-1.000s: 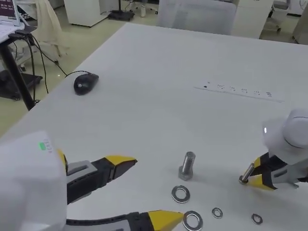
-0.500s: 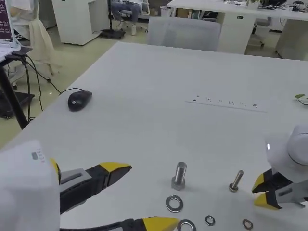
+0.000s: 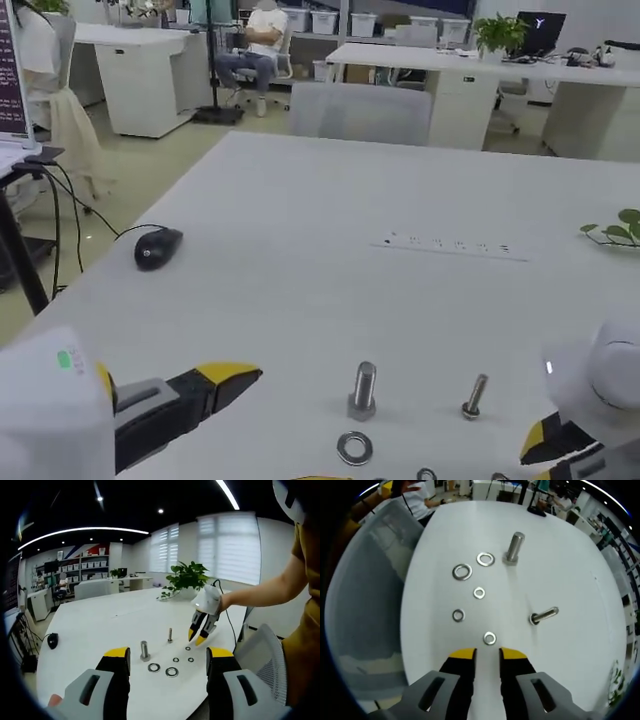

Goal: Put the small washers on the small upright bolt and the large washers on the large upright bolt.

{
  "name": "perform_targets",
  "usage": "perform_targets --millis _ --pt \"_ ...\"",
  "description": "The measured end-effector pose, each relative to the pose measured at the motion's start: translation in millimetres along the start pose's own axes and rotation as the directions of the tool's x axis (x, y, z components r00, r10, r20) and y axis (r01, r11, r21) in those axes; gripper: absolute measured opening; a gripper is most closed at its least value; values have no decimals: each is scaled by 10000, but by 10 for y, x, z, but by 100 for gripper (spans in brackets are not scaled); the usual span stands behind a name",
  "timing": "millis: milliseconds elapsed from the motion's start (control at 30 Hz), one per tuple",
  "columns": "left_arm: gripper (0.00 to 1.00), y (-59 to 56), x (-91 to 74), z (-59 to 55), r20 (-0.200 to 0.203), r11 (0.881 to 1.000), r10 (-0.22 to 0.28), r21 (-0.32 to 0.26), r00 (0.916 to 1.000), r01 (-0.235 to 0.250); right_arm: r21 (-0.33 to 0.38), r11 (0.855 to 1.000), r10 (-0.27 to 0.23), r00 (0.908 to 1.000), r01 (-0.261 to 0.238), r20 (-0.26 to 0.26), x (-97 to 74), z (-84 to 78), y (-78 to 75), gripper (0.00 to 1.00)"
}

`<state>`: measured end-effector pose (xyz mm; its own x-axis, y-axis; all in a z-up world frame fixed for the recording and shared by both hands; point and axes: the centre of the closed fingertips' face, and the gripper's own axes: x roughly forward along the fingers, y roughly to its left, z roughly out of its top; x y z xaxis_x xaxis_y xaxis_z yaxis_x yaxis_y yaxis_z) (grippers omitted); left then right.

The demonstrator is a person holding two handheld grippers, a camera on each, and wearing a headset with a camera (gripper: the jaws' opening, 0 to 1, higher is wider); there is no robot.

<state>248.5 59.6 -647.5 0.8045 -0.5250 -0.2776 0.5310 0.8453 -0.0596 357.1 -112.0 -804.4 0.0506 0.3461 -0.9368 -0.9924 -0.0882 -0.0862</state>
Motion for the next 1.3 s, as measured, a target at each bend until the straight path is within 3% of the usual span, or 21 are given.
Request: perform_targets --millis 267,600,867,1300 --pt "61 -67 -42 13 24 9998 -183 107 9998 183 132 9999 36 10000 -36 -14 58 9 48 21" --pt "61 18 -70 42 108 9999 13 119 9999 -14 339 9993 153 9998 -148 -142 140 -16 -8 23" --pt "61 29 -21 10 -5 10000 -31 51 10000 32 53 9990 441 9984 -439 -362 201 6 -7 24" --pt "61 64 29 -55 -99 9998 -11 -223 10000 9 402 9967 707 9975 -707 18 219 32 -35 20"
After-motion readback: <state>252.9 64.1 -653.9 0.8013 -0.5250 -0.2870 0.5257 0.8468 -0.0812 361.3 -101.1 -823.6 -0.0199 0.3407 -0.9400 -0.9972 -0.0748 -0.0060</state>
